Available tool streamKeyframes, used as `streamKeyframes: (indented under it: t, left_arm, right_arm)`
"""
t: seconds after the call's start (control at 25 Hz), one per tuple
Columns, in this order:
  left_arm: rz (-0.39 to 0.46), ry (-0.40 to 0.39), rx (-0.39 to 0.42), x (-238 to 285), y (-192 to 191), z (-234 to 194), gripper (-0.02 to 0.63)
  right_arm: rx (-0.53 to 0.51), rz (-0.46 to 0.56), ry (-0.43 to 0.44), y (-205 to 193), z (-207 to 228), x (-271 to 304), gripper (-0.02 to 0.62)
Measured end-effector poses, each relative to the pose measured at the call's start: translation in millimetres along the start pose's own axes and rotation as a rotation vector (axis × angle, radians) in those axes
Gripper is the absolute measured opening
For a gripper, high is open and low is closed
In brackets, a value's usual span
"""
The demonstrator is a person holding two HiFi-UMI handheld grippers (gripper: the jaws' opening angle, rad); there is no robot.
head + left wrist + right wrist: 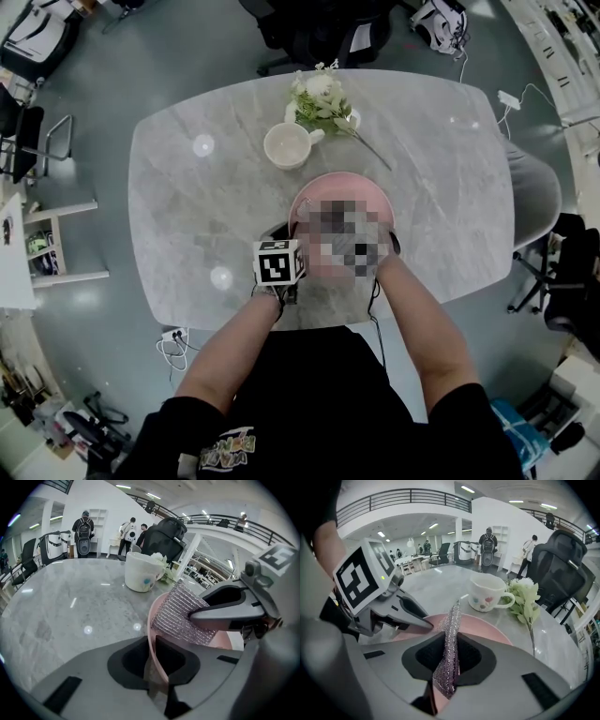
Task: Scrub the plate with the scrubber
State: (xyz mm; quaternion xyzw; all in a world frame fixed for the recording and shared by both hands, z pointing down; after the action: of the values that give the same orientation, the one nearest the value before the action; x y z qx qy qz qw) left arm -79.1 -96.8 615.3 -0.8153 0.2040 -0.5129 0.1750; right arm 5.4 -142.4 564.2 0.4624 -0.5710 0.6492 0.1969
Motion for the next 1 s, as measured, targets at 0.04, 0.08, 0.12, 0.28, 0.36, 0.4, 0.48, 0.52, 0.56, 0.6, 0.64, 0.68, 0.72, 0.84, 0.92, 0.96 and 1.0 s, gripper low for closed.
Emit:
streamKeyframes:
  t: [0.04,0.08,0.12,0.28,0.36,0.4,0.48,0.52,0.56,0.6,0.64,0.68,0.72,0.84,0.92,0.96,1.0]
  left_arm:
    - [-0.001,-0.002,-0.002,0,0,0,0.058]
    - [-0.001,-0.003,-0.005,1,0,-1,0.058]
    - [-0.002,-0.004,-0.008,1,0,-2,0.058]
    - [-0.007,-0.008,-0.015,2,-1,-2,0.061]
    - [-0.006,-0.006,-0.012,2,-1,-2,0.061]
    - [-0.005,-0.004,-0.01,2,-1,-2,0.061]
    - [-0.003,-0.002,-0.008,2,-1,-1,0.061]
    - [-0.002,-0.001,-0.006,2,-1,-1,0.061]
    - [-0.001,0.0,-0.003,2,-1,0,0.061]
    - [0.0,0.001,0.0,2,0,0,0.061]
    - [0.0,0.003,0.004,2,0,0,0.06]
    - [0.0,0.004,0.006,2,0,0,0.06]
    - [0.001,0.005,0.006,2,1,0,0.06]
    - [0.001,0.005,0.004,1,1,0,0.06]
    - [0.003,0.006,0.004,0,1,0,0.06]
    - [0.004,0.006,0.003,0,1,1,0.058]
    - [0.004,0.006,0.002,0,1,1,0.058]
  right_arm:
    - [-0.02,-0.017,-0.006,1,3,3,0.074]
    - [-0.039,-0.033,-0.014,2,5,6,0.074]
    - [-0.057,-0.049,-0.024,2,8,9,0.074]
    - [-0.12,-0.104,-0.074,3,14,21,0.075]
    - [-0.149,-0.127,-0.1,3,16,26,0.075]
    - [-0.158,-0.136,-0.109,3,17,28,0.077]
    - [-0.17,-0.148,-0.124,1,18,31,0.077]
    - [-0.171,-0.153,-0.132,0,19,32,0.077]
    - [-0.169,-0.158,-0.144,0,21,32,0.077]
    - [-0.165,-0.164,-0.161,-1,24,33,0.077]
    - [-0.159,-0.17,-0.179,-2,28,33,0.077]
    - [-0.154,-0.176,-0.197,-3,32,32,0.077]
    - [-0.149,-0.182,-0.213,-4,36,31,0.077]
    - [-0.151,-0.2,-0.252,-6,46,28,0.077]
    - [-0.154,-0.211,-0.278,-8,53,25,0.077]
    - [-0.152,-0.215,-0.287,-10,55,23,0.077]
    - [-0.149,-0.218,-0.294,-12,58,21,0.077]
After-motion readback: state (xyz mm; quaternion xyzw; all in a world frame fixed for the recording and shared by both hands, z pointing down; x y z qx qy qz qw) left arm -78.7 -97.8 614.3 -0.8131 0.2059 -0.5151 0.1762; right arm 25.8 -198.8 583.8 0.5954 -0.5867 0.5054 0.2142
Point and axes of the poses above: the fingertips, and each gripper's own axes: x forward along the fingers, z to its right, y out of its top, the point moved 5 cm from there along -x, backward along the fingers, and after that the axes turned 6 degrees about -y, right-handed, at the moved point
